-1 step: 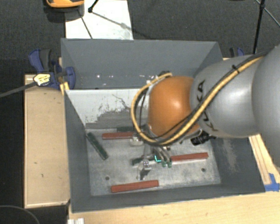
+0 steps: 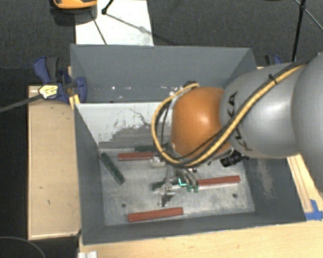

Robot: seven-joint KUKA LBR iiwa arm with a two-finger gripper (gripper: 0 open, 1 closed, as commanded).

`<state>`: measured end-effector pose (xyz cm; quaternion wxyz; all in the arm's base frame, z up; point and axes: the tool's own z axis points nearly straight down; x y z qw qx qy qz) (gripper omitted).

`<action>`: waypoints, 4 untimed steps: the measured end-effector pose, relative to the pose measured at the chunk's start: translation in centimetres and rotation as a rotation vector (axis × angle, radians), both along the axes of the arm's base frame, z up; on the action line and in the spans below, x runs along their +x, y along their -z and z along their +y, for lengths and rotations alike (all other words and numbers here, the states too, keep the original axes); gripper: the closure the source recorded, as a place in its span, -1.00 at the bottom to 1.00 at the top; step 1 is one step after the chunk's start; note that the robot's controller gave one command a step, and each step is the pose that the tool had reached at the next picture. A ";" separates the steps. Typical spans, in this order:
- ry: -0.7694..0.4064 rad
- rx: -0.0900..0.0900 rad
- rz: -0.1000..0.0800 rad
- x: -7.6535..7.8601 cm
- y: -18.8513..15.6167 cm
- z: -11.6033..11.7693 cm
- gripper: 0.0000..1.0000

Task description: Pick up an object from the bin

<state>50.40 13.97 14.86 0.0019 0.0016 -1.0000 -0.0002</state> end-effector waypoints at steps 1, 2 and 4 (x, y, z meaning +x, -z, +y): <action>-0.038 0.001 -0.008 -0.5 2.4 1.7 -1.00; -0.115 0.003 -0.006 0.3 5.7 -1.2 -1.00; -0.187 0.004 -0.016 6.6 7.4 -6.1 1.00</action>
Offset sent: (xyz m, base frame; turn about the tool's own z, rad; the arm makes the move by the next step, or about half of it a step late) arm 0.0112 -0.0452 -0.0786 -0.1477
